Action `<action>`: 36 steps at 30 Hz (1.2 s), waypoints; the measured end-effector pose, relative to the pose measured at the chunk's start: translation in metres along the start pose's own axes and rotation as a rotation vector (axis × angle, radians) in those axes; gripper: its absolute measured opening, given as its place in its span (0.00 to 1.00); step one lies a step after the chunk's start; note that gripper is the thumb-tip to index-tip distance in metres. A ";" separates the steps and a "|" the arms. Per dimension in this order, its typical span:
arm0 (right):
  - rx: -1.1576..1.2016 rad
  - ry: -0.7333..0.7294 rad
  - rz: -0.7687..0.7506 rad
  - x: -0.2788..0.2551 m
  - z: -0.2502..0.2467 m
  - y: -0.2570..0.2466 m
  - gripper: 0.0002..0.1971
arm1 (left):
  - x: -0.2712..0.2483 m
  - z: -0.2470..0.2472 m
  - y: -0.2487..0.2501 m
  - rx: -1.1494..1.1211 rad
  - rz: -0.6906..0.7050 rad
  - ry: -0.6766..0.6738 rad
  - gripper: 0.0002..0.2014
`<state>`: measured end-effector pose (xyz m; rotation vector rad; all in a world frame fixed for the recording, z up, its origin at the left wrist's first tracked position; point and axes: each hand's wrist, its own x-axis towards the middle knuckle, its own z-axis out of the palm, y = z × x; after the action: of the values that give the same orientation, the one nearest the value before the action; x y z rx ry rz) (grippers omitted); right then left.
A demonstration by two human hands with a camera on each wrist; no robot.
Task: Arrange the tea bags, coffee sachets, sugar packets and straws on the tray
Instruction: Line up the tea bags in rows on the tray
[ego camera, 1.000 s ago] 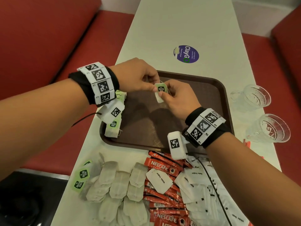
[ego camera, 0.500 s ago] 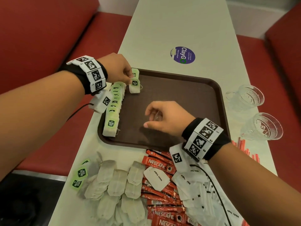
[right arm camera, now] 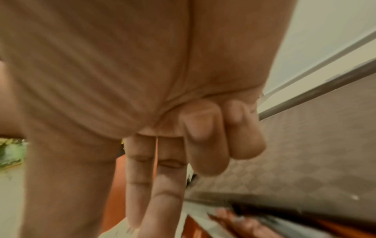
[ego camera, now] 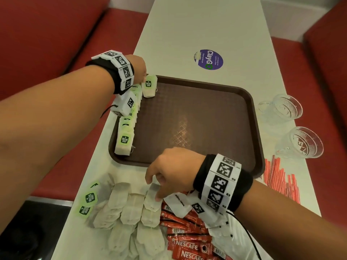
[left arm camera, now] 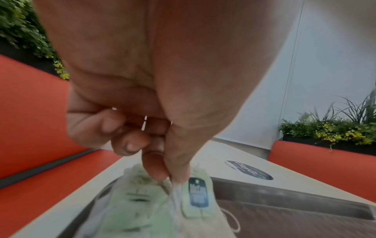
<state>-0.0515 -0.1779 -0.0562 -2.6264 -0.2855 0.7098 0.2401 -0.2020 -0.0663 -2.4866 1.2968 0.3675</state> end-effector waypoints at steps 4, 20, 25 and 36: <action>-0.117 -0.060 -0.031 0.004 0.008 -0.007 0.23 | 0.003 0.001 -0.001 0.067 -0.012 -0.014 0.18; -0.070 -0.068 0.008 0.013 0.018 -0.005 0.13 | -0.004 0.011 0.029 -0.178 -0.019 0.053 0.13; -0.074 -0.007 0.028 0.006 0.019 -0.012 0.10 | -0.069 -0.015 0.034 -0.261 0.083 0.228 0.13; 0.090 0.326 0.133 -0.029 0.032 -0.026 0.09 | -0.251 0.029 0.049 -0.365 0.422 0.083 0.06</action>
<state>-0.0953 -0.1531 -0.0577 -2.6373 0.0153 0.3163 0.0573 -0.0297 -0.0094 -2.5131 1.9463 0.6552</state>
